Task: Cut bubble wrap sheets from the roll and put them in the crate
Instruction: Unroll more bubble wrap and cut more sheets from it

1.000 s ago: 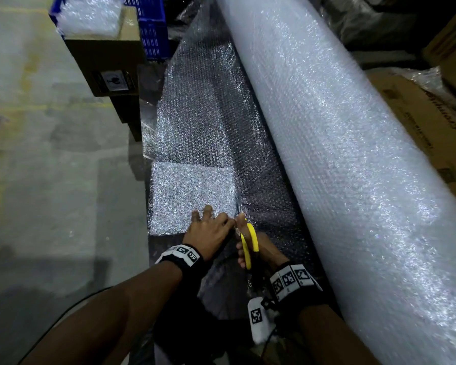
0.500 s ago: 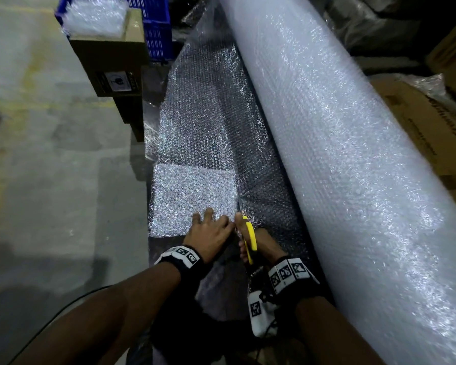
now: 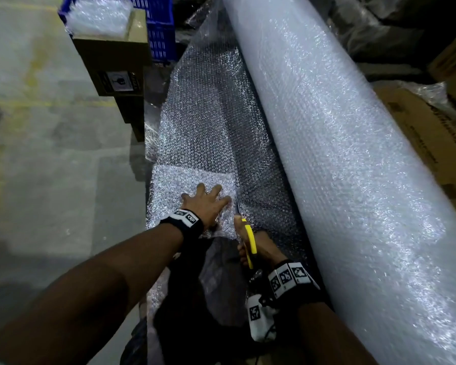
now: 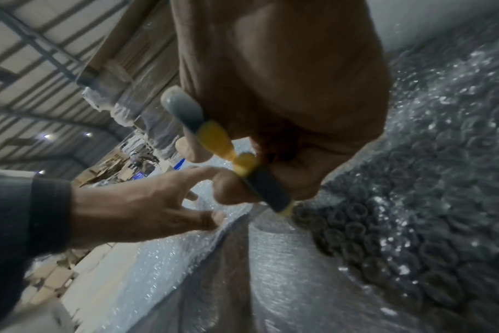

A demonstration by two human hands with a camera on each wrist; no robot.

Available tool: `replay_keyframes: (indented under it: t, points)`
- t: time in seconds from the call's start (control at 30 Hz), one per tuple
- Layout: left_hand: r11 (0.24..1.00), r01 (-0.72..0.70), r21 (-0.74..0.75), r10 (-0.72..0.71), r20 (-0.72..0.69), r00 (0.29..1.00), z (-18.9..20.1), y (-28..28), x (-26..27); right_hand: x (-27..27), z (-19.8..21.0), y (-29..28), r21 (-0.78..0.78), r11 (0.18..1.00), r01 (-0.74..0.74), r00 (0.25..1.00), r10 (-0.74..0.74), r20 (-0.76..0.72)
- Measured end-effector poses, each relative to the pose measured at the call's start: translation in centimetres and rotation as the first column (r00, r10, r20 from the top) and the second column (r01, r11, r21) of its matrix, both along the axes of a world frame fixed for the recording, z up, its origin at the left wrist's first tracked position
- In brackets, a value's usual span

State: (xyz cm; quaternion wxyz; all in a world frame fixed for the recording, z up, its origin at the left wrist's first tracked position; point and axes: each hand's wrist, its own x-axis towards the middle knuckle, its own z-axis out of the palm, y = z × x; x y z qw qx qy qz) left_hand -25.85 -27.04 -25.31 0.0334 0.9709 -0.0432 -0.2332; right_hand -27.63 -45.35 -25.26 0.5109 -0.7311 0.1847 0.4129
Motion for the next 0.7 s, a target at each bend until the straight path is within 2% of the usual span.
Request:
replay_keyframes:
  t: [0.1,0.33,0.47,0.7]
  points:
    - [1.000,-0.018,-0.002,0.018,-0.016,1.000,0.0,-0.1,0.3,-0.1,0.3,0.1,0.004,1.000,-0.007,1.000,0.007,0.019]
    - [0.998,-0.062,-0.034,0.060,-0.050,0.997,-0.2,-0.5,0.4,1.2,1.3,1.1,0.059,0.998,-0.029,0.997,0.032,-0.067]
    - [0.996,-0.080,-0.031,0.078,-0.053,0.996,0.0,-0.7,0.9,1.5,1.2,0.8,0.026,0.999,-0.045,0.999,0.045,-0.023]
    - [0.994,-0.106,-0.009,0.105,-0.111,0.988,0.6,-1.0,1.5,2.6,1.5,0.7,0.071,0.995,-0.069,0.997,0.072,-0.039]
